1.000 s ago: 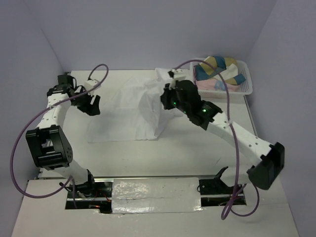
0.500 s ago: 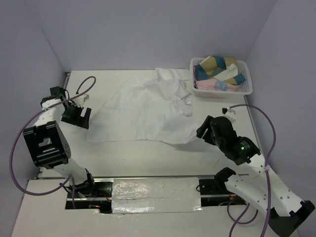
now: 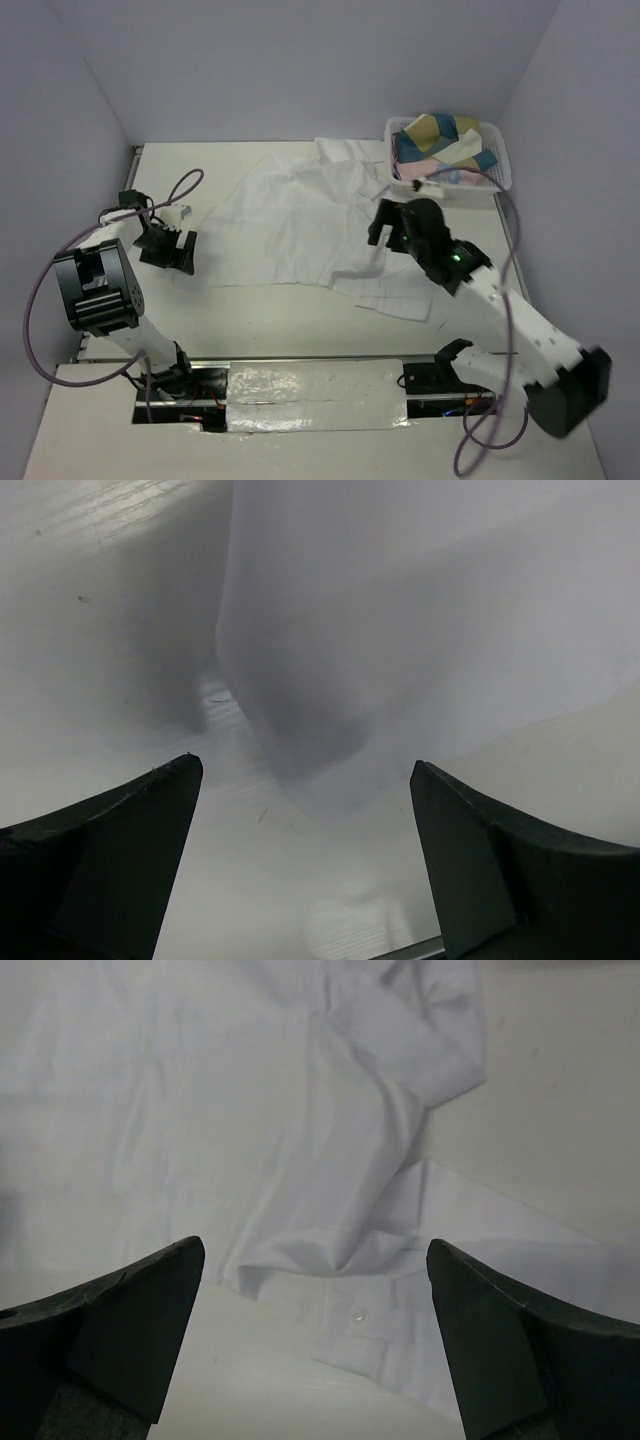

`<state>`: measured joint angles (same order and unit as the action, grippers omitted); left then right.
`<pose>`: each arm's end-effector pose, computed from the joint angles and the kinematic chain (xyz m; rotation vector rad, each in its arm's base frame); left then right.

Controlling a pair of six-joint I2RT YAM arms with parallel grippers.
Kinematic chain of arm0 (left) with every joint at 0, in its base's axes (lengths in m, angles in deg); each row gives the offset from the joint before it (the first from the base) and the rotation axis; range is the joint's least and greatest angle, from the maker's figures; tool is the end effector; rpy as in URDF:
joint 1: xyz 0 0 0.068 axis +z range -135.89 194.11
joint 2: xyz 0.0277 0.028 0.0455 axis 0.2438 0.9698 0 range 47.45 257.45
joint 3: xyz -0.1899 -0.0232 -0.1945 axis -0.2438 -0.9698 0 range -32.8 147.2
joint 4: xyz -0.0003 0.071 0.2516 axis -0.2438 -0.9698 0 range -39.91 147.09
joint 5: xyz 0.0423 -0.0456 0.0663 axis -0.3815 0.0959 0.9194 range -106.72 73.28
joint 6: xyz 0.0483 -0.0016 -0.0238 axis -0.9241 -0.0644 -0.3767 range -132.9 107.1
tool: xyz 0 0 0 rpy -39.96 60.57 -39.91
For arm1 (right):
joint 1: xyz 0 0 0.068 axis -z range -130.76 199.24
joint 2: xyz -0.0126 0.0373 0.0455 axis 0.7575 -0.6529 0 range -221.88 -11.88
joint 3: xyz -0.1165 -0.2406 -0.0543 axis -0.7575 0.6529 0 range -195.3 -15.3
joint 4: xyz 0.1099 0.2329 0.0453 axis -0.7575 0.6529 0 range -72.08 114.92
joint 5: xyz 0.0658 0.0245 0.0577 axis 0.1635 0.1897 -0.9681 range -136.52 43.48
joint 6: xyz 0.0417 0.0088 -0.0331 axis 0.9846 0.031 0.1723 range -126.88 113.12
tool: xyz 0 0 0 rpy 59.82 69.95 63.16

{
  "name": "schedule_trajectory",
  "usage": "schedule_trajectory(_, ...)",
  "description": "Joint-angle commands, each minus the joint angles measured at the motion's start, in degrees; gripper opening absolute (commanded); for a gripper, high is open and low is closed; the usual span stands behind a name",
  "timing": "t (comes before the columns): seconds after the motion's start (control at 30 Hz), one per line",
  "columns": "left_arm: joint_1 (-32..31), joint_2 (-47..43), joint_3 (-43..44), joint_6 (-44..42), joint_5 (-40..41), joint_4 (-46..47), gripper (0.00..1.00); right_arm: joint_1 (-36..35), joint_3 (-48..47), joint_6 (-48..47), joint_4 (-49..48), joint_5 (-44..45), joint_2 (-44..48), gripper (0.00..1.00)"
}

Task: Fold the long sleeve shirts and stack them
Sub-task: Flatten the shirt out

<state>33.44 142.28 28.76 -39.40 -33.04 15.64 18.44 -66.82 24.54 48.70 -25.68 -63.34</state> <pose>0.2944 0.0926 0.1880 0.2271 2.7697 -0.2218 0.1720 0.0879 0.3254 0.2276 2.0682 0.2828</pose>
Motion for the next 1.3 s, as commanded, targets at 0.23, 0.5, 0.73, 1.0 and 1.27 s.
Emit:
schedule_trajectory(0.23, -1.40, 2.64, -1.61, 0.58, -3.46, 3.22, 0.62, 5.93, -0.95, -2.07, -12.31, -22.31, -26.49, 1.00)
schedule_trajectory(0.5, -1.58, 3.26, -1.88, 1.36, -6.18, 4.63, 0.00, 6.37, 0.73, 0.66, -24.37, -32.26, -40.46, 0.36)
schedule_trajectory(0.73, -0.61, -0.95, -0.83, 2.68, -9.17, 9.98, 0.00, 10.85, -10.24, 0.14, -19.37, -35.70, -43.99, 0.00)
schedule_trajectory(1.0, -2.45, -1.94, 17.86, 12.16, -15.49, 23.06, 0.00, 14.45, -58.72, -6.19, -8.57, -37.80, -55.57, 0.00)
schedule_trajectory(1.27, -2.11, 8.08, 59.01, 26.76, -21.11, 29.32, 0.00, 20.96, -84.00, 3.64, -15.96, -40.00, -55.91, 0.00)
